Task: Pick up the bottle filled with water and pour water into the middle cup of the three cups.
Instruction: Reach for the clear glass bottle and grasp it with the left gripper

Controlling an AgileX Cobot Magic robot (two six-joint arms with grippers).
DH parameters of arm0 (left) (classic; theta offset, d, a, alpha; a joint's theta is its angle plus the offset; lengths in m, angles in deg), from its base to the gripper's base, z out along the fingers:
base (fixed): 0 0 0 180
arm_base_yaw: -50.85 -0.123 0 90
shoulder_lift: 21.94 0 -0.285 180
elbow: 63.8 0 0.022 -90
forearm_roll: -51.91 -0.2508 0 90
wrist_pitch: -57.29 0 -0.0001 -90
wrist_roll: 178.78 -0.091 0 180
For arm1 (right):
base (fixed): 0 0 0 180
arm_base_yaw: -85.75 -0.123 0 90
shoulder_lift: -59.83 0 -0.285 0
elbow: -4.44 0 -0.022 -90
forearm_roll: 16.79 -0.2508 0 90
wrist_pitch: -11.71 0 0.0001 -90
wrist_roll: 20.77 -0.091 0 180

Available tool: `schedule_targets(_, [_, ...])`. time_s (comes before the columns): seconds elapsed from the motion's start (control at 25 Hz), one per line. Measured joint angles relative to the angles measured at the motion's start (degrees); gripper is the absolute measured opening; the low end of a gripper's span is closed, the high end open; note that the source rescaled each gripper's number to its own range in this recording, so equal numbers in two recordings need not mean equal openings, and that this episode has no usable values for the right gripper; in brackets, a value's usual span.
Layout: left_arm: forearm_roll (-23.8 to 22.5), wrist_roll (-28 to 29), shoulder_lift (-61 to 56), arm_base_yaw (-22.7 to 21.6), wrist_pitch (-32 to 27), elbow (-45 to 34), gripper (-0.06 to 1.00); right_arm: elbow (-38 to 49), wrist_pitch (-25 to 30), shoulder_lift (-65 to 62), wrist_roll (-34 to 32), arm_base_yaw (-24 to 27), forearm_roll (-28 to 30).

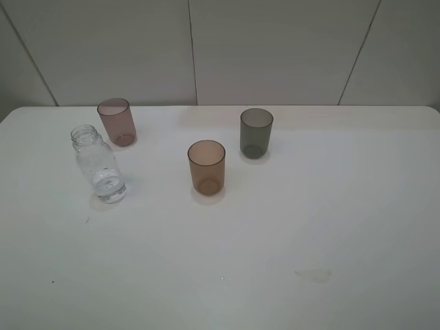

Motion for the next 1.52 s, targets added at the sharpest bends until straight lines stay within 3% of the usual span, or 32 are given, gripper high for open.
schedule_targets(1.28, [0.0,-0.2,0.0,0.0,0.0,0.0,0.99,0.0,0.0,0.0,0.0,0.0,0.0])
schedule_targets(1.52, [0.9,-0.5,0.0,1.7,0.1,0.0,0.99,0.0,0.0,0.0,0.0,0.0,0.0])
